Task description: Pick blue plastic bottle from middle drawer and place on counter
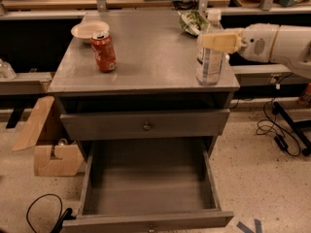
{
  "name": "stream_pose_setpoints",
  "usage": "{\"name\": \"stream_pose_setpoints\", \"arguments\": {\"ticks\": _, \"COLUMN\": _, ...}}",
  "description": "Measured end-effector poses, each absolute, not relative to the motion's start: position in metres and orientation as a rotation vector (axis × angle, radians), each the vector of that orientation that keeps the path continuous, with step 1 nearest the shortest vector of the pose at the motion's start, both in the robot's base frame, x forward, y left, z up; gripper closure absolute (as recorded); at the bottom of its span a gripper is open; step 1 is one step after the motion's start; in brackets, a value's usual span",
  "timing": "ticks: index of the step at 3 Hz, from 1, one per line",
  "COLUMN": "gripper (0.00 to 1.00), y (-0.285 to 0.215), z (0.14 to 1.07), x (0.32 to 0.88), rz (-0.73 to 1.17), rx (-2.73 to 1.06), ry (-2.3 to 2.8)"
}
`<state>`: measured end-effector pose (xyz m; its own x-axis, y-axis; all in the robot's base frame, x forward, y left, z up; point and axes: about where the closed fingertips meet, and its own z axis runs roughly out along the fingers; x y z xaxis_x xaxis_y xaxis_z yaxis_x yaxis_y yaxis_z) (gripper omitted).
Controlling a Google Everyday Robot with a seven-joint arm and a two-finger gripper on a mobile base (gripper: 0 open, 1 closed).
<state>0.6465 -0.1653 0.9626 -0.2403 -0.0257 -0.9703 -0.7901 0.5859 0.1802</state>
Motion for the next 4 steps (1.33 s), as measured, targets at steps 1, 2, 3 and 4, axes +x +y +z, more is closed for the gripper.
{"name": "stream_pose_setpoints", "arguments": {"ticks": 1, "gripper": 1.0, "y": -0.158, "z": 0.987, "x": 0.679, "rz": 0.801, "rx": -0.613, "ry": 1.652}}
{"name": "stream_pose_setpoints", "arguments": {"ticks": 2, "gripper": 1.0, "y": -0.145, "z": 0.983, "x": 0.71, "rz": 0.774, "rx": -0.571, "ry": 1.644}}
{"name": "stream_pose_setpoints", "arguments": {"ticks": 3, "gripper": 1.0, "y": -0.141, "z": 0.963, "x": 0.73, "rz": 0.762, "rx": -0.541, "ry": 1.645}}
{"name": "stream_pose_setpoints", "arguments": {"ticks": 4, "gripper": 1.0, "y": -0.141, "z": 0.937, "x": 0.741, "rz": 0.764, "rx": -0.526, "ry": 1.643}}
